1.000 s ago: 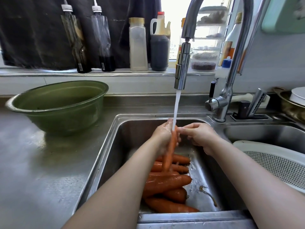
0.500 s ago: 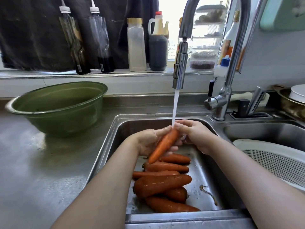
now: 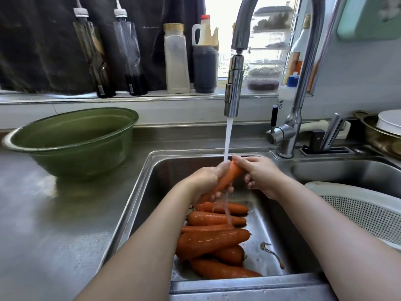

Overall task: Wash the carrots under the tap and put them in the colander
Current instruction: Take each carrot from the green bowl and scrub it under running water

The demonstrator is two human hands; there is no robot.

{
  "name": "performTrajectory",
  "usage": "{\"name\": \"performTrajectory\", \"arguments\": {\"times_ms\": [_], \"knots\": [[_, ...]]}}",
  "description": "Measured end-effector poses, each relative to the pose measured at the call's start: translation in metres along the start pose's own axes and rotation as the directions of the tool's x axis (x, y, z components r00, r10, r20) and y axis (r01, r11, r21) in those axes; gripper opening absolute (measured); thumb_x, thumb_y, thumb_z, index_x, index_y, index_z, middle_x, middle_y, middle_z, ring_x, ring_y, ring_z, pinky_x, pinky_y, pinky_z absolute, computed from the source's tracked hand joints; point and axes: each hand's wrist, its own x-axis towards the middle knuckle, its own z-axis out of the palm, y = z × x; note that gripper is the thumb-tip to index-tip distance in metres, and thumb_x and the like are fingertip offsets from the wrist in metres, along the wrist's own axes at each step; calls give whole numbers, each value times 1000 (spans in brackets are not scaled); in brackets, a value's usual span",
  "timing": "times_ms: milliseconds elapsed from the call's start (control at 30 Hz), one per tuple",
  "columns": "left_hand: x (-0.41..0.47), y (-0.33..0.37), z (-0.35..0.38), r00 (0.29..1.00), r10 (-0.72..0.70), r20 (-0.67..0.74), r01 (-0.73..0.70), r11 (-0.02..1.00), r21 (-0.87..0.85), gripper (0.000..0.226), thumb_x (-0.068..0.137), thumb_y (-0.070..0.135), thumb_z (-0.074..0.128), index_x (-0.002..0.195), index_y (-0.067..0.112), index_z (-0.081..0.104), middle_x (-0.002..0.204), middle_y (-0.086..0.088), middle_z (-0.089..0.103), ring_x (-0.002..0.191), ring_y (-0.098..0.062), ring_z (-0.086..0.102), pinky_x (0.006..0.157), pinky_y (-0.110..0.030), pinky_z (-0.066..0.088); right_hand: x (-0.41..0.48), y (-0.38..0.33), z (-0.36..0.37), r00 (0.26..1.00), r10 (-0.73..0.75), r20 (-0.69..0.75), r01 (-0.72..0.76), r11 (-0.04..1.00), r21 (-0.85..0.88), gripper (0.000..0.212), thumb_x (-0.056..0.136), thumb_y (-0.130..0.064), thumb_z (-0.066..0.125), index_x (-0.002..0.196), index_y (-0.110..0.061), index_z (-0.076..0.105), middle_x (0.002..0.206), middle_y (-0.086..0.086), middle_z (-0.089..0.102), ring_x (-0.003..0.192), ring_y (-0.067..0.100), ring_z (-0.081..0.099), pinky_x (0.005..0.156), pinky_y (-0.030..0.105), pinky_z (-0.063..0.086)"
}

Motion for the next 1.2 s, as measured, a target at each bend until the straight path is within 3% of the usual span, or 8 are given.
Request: {"name": "performTrajectory", "arguments": {"times_ms": [167,400,500,700,800,1000,1100,1200], "knots": [[-4,-7,-11,985,31,171,-2,986,-169,35,108,27,52,136,6,56,105,-8,69,76,-11,65,61,-22,56,-1,-2,-1,999,17,-45,-18,999,-33,32,92,-45,74,103,-14,73,64,5,49,45,10,44,40,22,39],[1,-6,-5,979,78,-190,-38,977,209,65,97,74,42,106,18,75,77,-2,78,65,-19,69,65,-32,53,-2,5,3,995,-99,-13,96,982,-165,37,90,-49,76,104,-15,76,79,6,69,53,10,55,51,25,48],[4,-9,-6,982,55,-180,-7,967,256,69,100,73,36,109,15,73,75,2,77,58,-14,64,61,-29,52,-2,4,4,996,-86,-28,80,982,-172,36,91,-48,75,104,-14,76,72,5,66,51,10,54,50,25,48],[-1,-13,-20,960,64,274,10,966,-258,36,111,26,43,145,15,48,115,-8,72,78,-11,62,68,-24,55,-6,-5,1,997,12,-82,-13,1000,-7,44,92,-44,75,113,-6,69,67,8,55,47,12,49,42,23,46],[-1,-13,-21,950,89,300,5,954,-298,35,110,26,44,142,13,51,112,-8,68,77,-10,58,67,-22,51,-8,-8,0,999,25,-45,-24,999,32,44,94,-45,72,112,-6,68,78,11,60,52,15,55,45,26,50],[1,-16,-18,992,-74,100,96,969,-227,55,104,61,40,130,14,53,84,-6,69,49,-10,47,41,-17,37,-11,-10,4,974,94,208,-129,978,165,28,105,-35,56,106,-9,67,80,9,64,57,20,58,45,24,46],[-3,-15,-25,969,-28,245,118,924,-364,55,108,49,41,145,9,40,94,-8,73,53,-7,51,43,-17,43,-10,-12,1,977,89,193,-126,973,192,29,102,-35,61,104,-7,70,75,5,66,56,16,59,46,22,45],[-10,-14,-33,888,116,445,175,810,-559,58,103,22,55,154,9,31,120,-15,65,76,-11,60,60,-19,53,-9,-12,-4,976,132,174,-171,958,229,34,100,-39,62,106,-7,67,73,7,64,54,14,59,44,20,44]]}}
